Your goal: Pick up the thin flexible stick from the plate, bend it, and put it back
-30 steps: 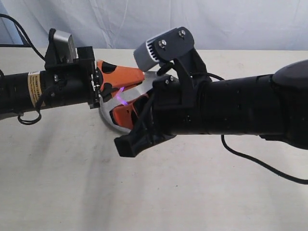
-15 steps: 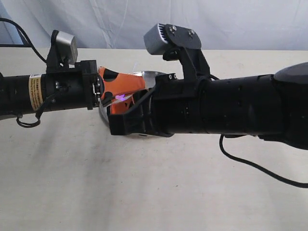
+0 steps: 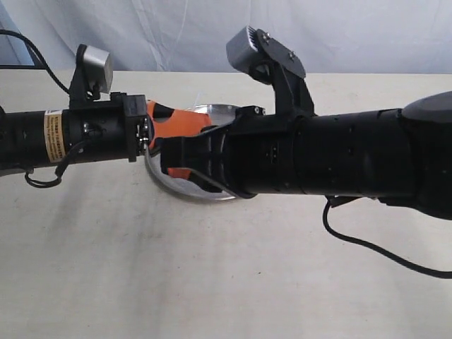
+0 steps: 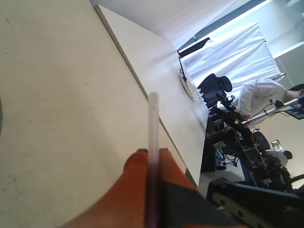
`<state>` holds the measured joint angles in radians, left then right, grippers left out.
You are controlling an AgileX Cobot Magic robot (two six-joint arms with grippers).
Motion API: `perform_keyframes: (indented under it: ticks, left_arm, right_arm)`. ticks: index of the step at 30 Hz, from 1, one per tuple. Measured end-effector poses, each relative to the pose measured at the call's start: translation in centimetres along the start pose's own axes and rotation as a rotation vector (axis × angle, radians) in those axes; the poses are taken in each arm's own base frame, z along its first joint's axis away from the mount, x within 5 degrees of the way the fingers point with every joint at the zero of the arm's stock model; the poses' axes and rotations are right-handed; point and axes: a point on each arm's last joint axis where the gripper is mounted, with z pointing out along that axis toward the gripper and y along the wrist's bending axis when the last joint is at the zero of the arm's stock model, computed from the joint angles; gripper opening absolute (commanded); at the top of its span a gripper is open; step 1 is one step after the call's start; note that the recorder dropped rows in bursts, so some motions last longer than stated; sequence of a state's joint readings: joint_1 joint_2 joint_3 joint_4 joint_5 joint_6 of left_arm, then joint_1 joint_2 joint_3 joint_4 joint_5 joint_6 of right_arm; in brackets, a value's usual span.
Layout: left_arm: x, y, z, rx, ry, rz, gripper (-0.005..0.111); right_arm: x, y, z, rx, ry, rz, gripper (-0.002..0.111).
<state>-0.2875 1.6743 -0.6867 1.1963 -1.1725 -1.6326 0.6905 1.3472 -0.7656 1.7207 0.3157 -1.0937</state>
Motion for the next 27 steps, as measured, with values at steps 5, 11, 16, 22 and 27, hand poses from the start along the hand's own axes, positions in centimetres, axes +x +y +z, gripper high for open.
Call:
perform_keyframes:
  ticks: [5, 11, 16, 22, 27]
  left_arm:
    - [0.0, 0.3, 0.0, -0.034, -0.002, 0.0, 0.0]
    - [-0.1, 0.5, 0.0, -0.057, -0.004, 0.024, 0.0]
    - [-0.2, 0.7, 0.0, -0.078, -0.004, 0.053, 0.0]
    - [-0.1, 0.7, 0.1, -0.084, 0.002, 0.084, 0.0]
    - [0.1, 0.6, 0.4, -0.089, 0.004, 0.111, 0.0]
  right_arm:
    - [-0.1, -0.2, 0.0, 0.024, -0.013, 0.064, 0.0]
    - [0.3, -0.8, 0.0, 0.059, -0.019, 0.181, 0.0]
    - [0.9, -1.6, 0.0, 0.102, -0.018, 0.274, 0.0]
    - [1.0, -1.8, 0.0, 0.116, -0.027, 0.337, 0.0]
    - [0.9, -2.0, -0.1, 0.137, -0.045, 0.372, 0.0]
